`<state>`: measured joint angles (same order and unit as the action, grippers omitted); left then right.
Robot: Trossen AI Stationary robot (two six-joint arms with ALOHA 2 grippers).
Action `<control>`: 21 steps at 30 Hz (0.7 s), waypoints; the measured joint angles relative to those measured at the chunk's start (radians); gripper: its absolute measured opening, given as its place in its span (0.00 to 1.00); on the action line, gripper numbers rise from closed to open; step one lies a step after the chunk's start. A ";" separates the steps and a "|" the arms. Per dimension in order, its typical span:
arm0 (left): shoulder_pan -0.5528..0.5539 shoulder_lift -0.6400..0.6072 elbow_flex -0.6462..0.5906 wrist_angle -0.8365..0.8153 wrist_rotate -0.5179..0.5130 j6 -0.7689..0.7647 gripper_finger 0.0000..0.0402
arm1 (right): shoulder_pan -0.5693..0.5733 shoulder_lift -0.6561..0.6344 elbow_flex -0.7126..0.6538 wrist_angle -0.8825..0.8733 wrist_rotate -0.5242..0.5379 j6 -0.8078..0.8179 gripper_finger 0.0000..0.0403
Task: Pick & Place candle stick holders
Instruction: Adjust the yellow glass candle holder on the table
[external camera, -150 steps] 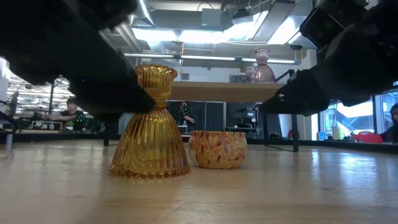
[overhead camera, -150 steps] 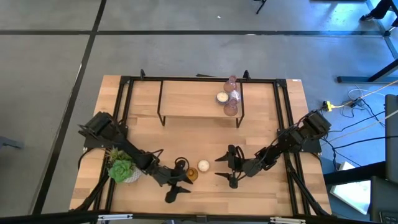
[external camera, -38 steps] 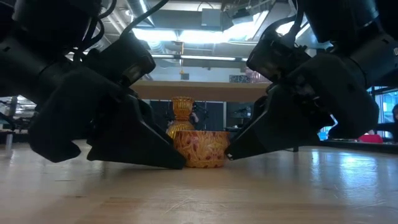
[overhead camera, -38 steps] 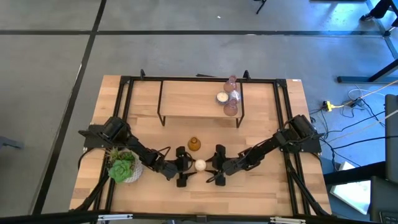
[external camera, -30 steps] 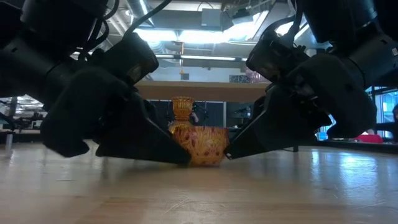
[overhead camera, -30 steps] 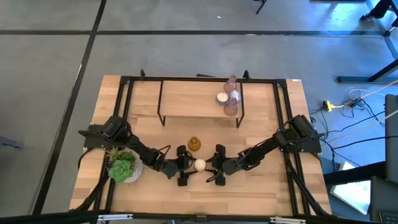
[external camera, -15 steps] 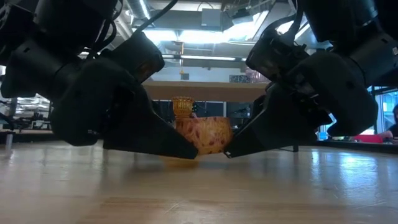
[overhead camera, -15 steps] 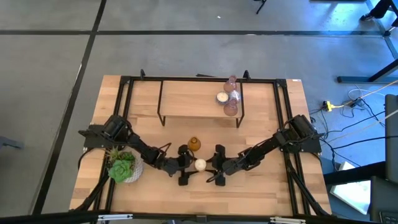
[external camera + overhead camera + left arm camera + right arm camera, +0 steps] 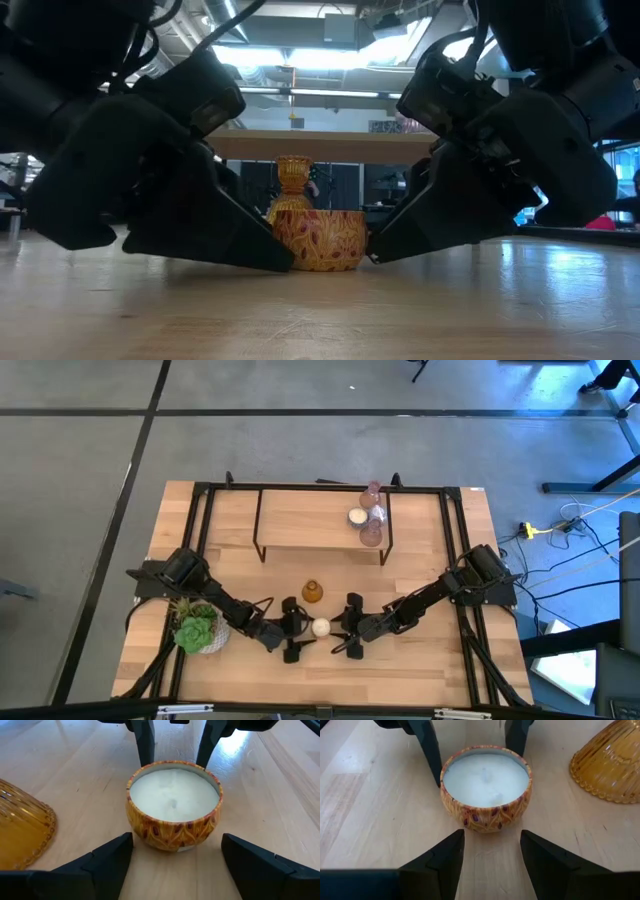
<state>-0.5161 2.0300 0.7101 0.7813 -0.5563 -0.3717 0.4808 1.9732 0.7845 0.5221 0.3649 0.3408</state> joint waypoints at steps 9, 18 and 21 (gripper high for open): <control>0.032 0.000 0.000 0.007 -0.007 0.016 0.83 | 0.000 0.000 0.000 0.001 0.000 0.003 0.49; 0.041 0.000 0.000 0.020 0.001 0.014 0.83 | 0.000 0.000 0.000 0.001 -0.003 0.003 0.49; 0.034 0.000 0.000 0.017 0.000 0.001 0.83 | 0.000 0.000 0.000 0.001 -0.003 0.003 0.49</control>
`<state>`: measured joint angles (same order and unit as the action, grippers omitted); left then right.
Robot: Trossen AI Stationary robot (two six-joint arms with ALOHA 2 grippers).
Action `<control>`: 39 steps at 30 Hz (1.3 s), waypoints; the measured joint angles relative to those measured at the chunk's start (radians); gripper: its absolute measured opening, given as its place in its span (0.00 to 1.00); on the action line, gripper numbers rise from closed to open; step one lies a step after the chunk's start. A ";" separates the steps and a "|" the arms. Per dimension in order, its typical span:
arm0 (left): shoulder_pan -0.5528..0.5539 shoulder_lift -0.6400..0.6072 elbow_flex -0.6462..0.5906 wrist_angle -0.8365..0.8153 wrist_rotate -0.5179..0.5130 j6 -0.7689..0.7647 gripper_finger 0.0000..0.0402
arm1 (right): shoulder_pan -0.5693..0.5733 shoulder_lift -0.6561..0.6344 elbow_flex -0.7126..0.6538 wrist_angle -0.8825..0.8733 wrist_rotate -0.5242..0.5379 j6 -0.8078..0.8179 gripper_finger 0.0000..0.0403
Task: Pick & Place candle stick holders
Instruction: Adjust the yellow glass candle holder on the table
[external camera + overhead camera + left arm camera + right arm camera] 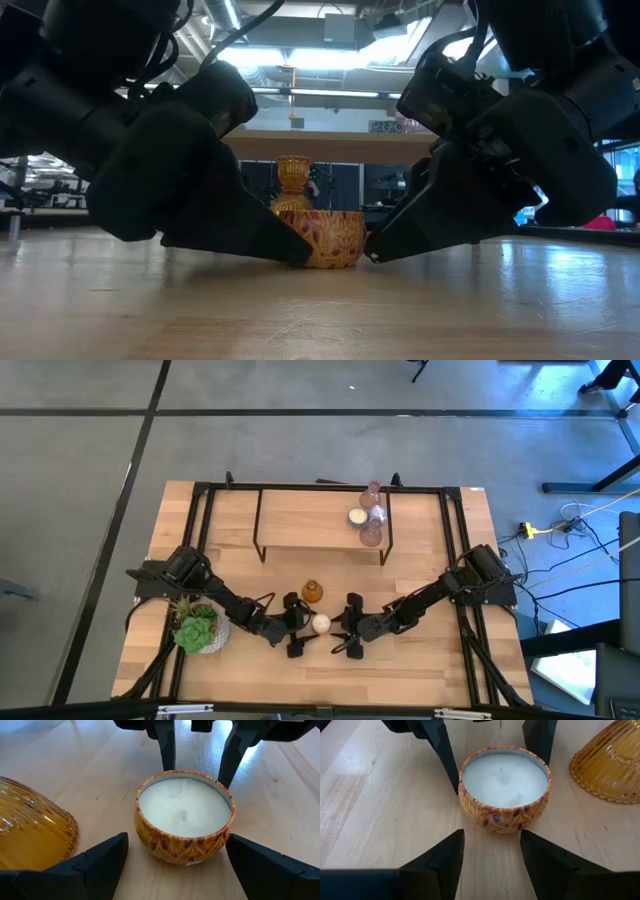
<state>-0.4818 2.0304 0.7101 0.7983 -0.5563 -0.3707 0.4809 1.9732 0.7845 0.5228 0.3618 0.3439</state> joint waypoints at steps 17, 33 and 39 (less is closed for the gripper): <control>-0.002 0.000 0.000 -0.004 0.017 -0.011 0.84 | 0.000 0.000 0.000 0.000 0.000 0.000 0.49; 0.030 0.001 0.024 -0.009 0.002 0.078 0.99 | 0.000 0.000 0.000 0.000 0.001 0.000 0.49; 0.056 0.001 0.024 -0.005 0.016 0.078 0.99 | 0.001 0.000 0.000 0.000 0.000 0.000 0.49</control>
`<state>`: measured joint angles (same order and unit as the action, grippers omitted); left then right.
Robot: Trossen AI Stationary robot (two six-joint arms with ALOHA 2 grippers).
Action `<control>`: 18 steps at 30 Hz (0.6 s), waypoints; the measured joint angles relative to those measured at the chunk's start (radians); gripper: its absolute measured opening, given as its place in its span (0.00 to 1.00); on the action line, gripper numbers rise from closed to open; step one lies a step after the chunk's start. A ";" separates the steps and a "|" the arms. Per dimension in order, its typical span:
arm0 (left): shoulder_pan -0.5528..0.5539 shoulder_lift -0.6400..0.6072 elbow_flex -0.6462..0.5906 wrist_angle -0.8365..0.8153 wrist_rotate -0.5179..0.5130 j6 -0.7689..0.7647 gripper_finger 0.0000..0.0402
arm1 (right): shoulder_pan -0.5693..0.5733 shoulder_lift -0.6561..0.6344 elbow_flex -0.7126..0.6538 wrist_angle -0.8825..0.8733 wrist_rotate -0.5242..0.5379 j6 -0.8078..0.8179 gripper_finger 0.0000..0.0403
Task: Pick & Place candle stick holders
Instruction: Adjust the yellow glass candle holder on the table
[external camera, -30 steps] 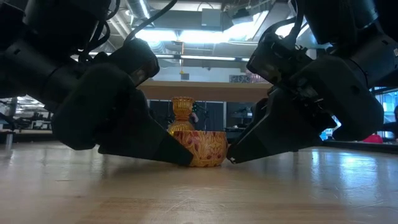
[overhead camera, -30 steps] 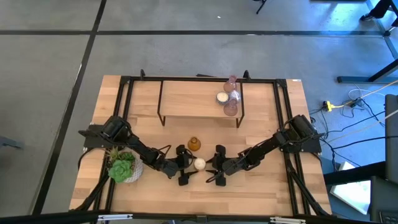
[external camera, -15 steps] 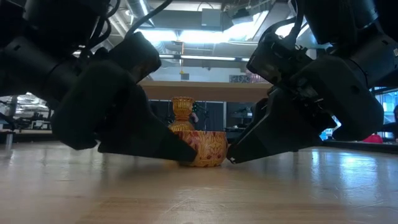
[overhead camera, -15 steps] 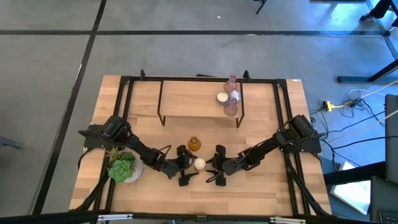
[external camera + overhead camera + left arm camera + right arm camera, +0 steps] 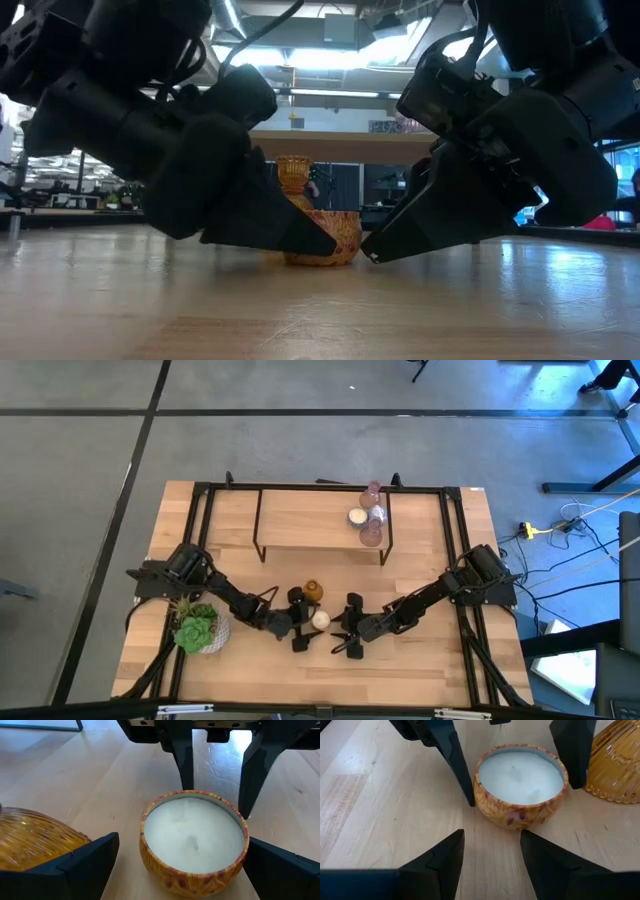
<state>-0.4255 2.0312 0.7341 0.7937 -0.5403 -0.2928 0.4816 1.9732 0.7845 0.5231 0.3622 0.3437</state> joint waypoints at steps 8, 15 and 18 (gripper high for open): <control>0.011 0.000 0.000 0.002 0.009 -0.007 0.99 | 0.000 0.000 0.000 0.000 0.000 0.000 0.49; 0.015 0.000 0.000 0.004 0.004 -0.016 0.99 | 0.000 0.000 0.000 0.018 0.000 0.000 0.49; 0.014 0.000 0.000 0.004 0.004 -0.010 0.99 | 0.000 0.000 0.000 0.025 0.000 -0.007 0.49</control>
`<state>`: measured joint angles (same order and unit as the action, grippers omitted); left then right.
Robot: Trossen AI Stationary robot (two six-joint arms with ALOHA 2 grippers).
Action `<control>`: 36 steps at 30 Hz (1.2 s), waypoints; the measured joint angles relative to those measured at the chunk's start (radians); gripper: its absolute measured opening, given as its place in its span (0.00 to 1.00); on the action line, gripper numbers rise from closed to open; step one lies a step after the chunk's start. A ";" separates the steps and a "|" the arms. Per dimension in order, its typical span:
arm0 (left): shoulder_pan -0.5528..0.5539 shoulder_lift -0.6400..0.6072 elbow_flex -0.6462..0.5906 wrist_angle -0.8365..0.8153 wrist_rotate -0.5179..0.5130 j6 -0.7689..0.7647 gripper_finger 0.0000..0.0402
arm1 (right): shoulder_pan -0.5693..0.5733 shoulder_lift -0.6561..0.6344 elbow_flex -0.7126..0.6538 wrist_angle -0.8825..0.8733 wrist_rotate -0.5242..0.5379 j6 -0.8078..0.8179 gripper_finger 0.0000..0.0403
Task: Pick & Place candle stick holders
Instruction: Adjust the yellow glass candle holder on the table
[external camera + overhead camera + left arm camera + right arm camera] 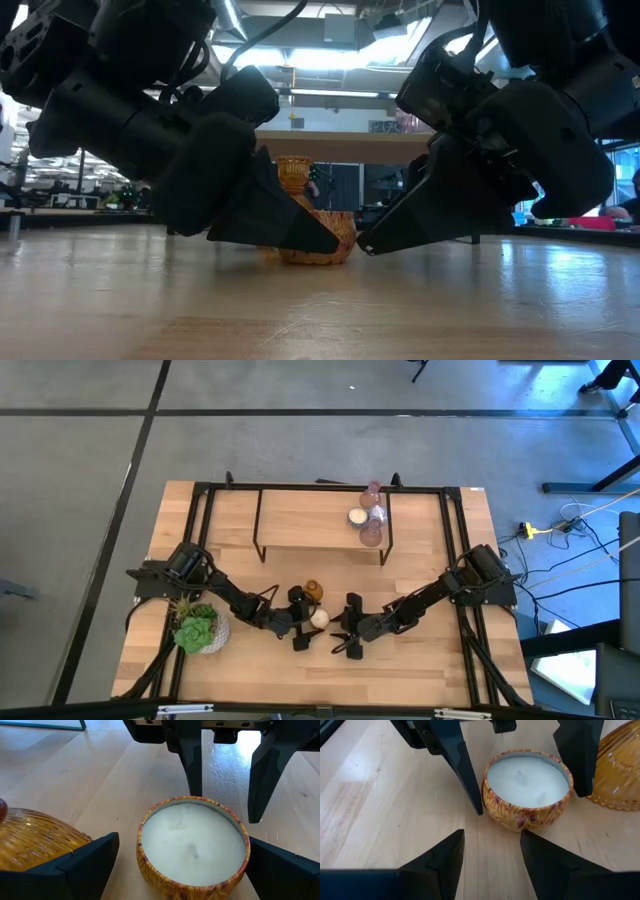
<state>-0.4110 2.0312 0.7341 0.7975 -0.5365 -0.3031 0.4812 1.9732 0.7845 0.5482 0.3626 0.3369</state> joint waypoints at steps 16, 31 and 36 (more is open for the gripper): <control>0.014 0.025 0.000 0.052 0.012 0.001 0.99 | -0.002 0.000 0.000 0.028 0.002 -0.012 0.49; 0.028 0.119 0.068 0.091 0.076 0.006 0.99 | -0.002 0.000 0.000 0.024 0.000 -0.012 0.49; 0.028 0.118 0.068 0.072 0.075 -0.016 0.99 | -0.002 0.000 0.000 0.023 0.000 -0.012 0.49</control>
<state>-0.3832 2.1494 0.8018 0.8690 -0.4614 -0.3190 0.4793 1.9732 0.7845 0.5716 0.3626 0.3248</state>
